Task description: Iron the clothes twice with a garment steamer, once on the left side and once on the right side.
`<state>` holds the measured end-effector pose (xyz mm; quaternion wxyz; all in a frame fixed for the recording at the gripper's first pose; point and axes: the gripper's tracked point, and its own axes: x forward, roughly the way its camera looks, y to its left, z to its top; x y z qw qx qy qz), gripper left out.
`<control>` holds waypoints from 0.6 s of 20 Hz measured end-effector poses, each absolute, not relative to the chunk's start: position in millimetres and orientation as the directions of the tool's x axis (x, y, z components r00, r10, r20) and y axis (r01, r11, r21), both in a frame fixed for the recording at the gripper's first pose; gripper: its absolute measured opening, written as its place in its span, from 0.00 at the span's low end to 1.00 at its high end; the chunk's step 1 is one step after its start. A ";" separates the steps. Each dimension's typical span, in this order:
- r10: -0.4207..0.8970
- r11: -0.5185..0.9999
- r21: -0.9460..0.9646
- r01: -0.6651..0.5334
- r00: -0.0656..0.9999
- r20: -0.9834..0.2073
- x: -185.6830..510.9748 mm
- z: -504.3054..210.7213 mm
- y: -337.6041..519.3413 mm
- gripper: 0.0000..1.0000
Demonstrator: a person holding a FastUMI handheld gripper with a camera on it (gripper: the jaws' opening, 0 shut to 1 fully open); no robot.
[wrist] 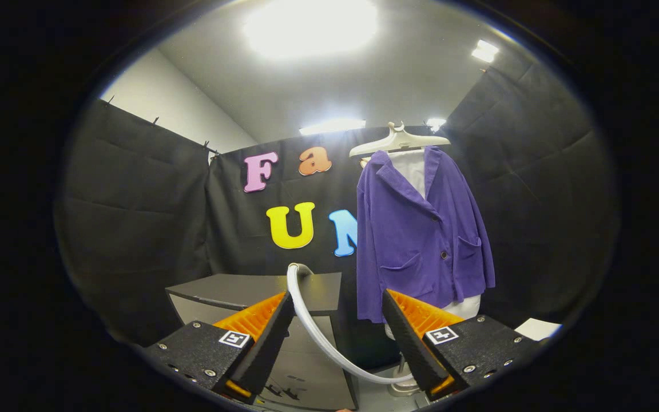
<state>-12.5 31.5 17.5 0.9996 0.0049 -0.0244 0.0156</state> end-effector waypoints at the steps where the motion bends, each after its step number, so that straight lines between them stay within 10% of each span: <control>1: 0.032 0.999 0.007 -0.032 0.998 0.049 -13.6 18.1 33.3 0.95; 12: 0.059 0.998 0.007 -0.060 0.996 0.067 -10.4 67.1 84.4 0.95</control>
